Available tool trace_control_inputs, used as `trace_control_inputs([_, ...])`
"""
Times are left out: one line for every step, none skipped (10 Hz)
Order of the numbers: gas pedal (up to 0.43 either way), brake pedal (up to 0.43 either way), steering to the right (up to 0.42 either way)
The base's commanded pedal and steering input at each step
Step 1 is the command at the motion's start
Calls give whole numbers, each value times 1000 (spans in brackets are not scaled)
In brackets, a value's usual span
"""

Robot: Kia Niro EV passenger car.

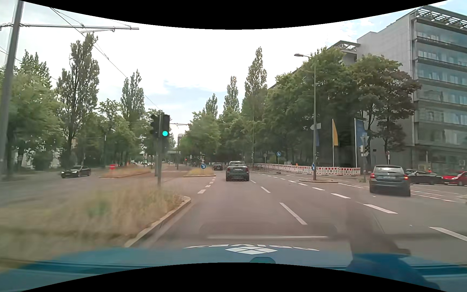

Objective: Follow the waypoints while adhering to traffic rules and regulations

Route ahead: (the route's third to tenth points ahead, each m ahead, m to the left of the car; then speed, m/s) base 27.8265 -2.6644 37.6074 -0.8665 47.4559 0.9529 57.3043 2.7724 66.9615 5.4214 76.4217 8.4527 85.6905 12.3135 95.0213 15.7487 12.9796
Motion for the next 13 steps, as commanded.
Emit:
trace_control_inputs([169,0,-14])
trace_control_inputs([169,0,-13])
trace_control_inputs([169,0,-13])
trace_control_inputs([157,0,-14])
trace_control_inputs([157,0,-14])
trace_control_inputs([157,0,-14])
trace_control_inputs([157,0,-15])
trace_control_inputs([150,0,-19])
trace_control_inputs([150,0,-22])
trace_control_inputs([150,0,-22])
trace_control_inputs([150,0,-22])
trace_control_inputs([150,0,-22])
trace_control_inputs([150,0,-22])
